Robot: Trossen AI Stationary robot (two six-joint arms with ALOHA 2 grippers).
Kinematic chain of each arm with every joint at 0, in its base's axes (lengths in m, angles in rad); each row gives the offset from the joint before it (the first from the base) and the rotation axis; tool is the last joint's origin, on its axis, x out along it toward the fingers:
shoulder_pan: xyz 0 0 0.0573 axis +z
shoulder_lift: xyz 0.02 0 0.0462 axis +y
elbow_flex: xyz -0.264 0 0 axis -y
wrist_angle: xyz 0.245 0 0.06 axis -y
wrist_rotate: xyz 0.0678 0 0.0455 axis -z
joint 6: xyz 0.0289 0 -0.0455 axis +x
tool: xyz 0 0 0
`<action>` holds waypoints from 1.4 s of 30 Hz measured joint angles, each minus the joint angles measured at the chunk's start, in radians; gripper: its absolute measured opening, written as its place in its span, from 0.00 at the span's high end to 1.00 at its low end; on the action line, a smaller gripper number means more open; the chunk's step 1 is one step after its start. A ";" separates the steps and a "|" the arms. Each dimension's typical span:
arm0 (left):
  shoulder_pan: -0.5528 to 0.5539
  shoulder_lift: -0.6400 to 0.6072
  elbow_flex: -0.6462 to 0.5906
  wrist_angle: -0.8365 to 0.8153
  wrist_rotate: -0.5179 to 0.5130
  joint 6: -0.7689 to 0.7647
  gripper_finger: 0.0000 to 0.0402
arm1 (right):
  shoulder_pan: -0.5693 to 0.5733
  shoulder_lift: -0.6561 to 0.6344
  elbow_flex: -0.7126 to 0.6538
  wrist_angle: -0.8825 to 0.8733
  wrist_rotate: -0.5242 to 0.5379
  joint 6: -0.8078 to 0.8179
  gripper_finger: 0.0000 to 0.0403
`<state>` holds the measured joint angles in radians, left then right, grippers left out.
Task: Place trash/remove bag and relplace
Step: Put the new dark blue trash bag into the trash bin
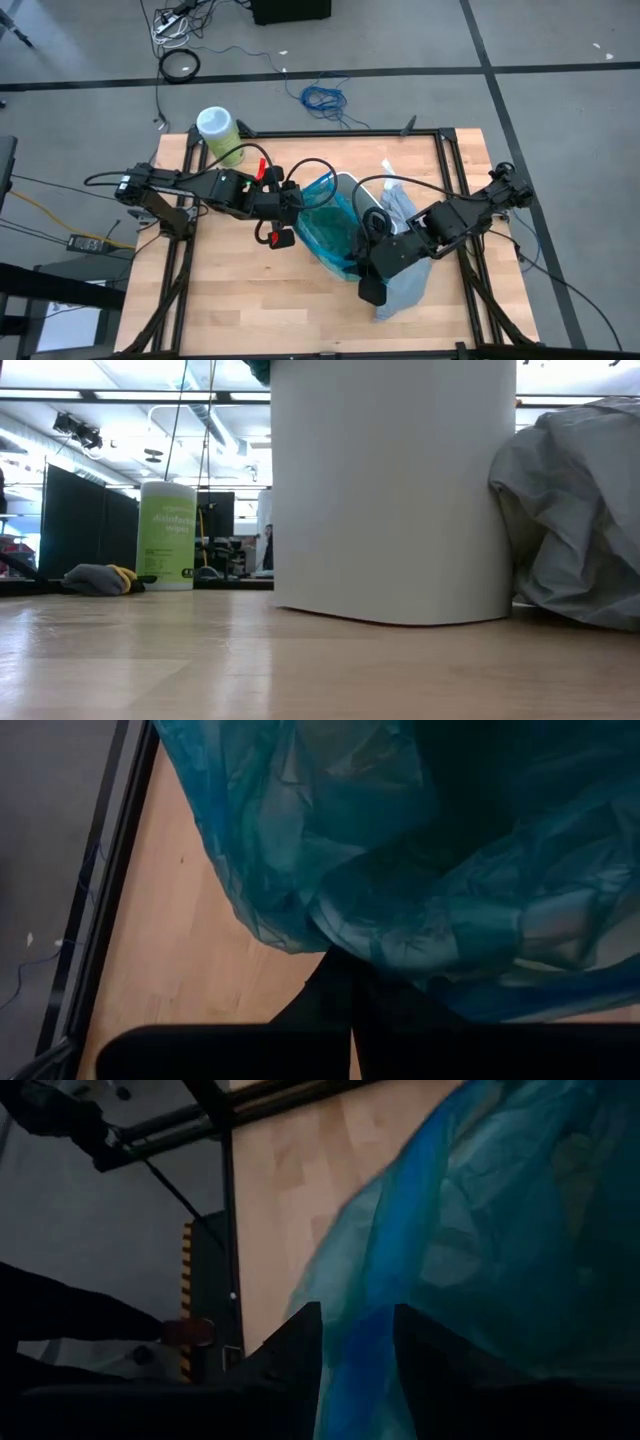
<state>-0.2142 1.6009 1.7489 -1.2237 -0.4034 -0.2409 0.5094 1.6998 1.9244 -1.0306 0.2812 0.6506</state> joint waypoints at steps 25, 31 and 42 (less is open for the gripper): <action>0.000 0.000 0.000 0.000 0.000 0.000 1.00 | 0.051 0.001 0.000 0.165 0.039 -0.026 1.00; 0.000 0.000 0.000 0.004 -0.001 0.000 1.00 | 0.060 0.052 0.001 0.165 -0.002 -0.016 1.00; 0.000 0.000 0.000 0.008 -0.005 -0.003 1.00 | 0.076 0.101 0.000 0.029 0.087 0.045 1.00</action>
<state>-0.2142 1.6009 1.7489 -1.2156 -0.4088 -0.2443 0.5857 1.8008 1.9247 -1.0012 0.3678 0.6961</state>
